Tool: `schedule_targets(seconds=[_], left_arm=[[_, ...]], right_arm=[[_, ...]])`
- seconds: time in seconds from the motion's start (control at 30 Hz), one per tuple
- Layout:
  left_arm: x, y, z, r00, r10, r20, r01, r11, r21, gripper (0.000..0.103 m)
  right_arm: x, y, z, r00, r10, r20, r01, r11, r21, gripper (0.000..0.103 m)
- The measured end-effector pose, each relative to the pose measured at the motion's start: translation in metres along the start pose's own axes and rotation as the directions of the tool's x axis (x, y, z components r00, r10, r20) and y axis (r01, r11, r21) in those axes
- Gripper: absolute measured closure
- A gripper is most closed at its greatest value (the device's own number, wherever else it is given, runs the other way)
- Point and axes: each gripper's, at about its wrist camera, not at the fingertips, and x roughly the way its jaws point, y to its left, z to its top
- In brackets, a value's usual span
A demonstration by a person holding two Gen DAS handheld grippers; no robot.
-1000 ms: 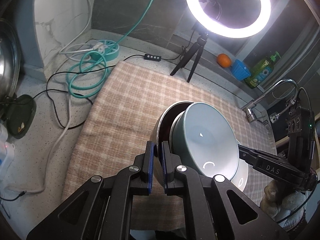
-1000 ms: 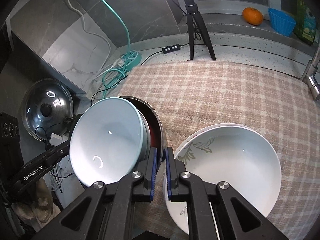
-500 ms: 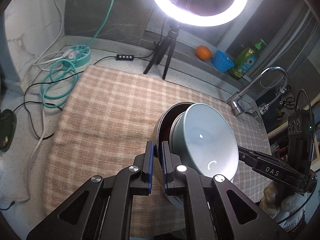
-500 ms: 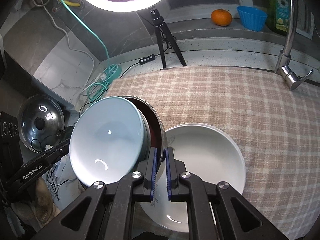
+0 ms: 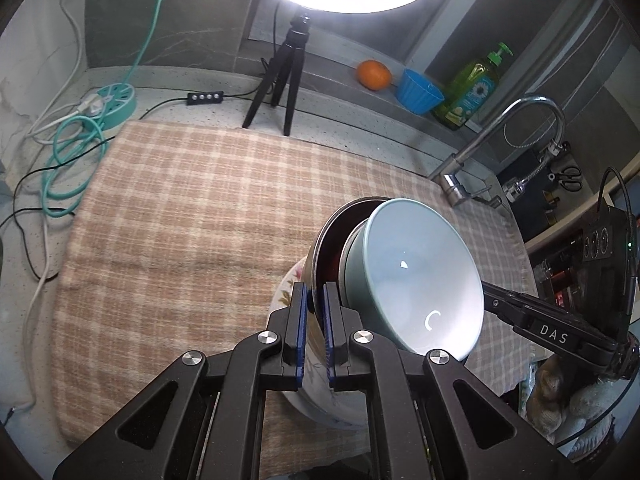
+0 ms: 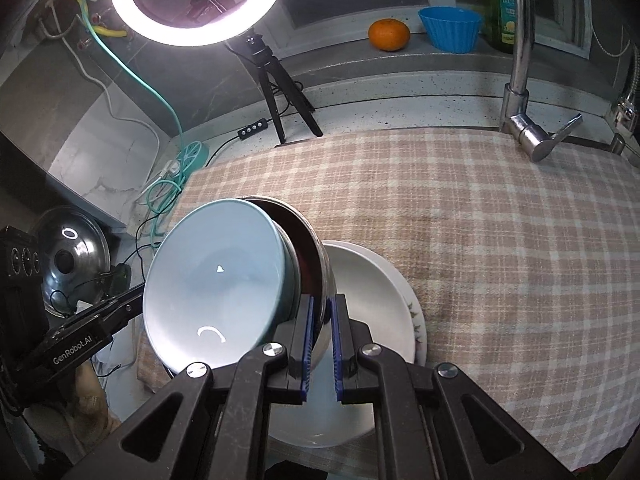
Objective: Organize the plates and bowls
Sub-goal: 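Lift the nested bowl stack and carry it over the floral plates, then lower the nested bowl stack onto the floral plate stack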
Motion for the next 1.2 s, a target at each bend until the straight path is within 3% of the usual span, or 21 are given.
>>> schedule_targets(seconds=[1.2], left_arm=[[0.021,-0.01,-0.016,0.996,0.018,-0.088,-0.016,0.999,0.029,0.097]], right_arm=[[0.006,-0.02,-0.015,1.0,-0.005,-0.028,0.006,0.999,0.043,0.095]])
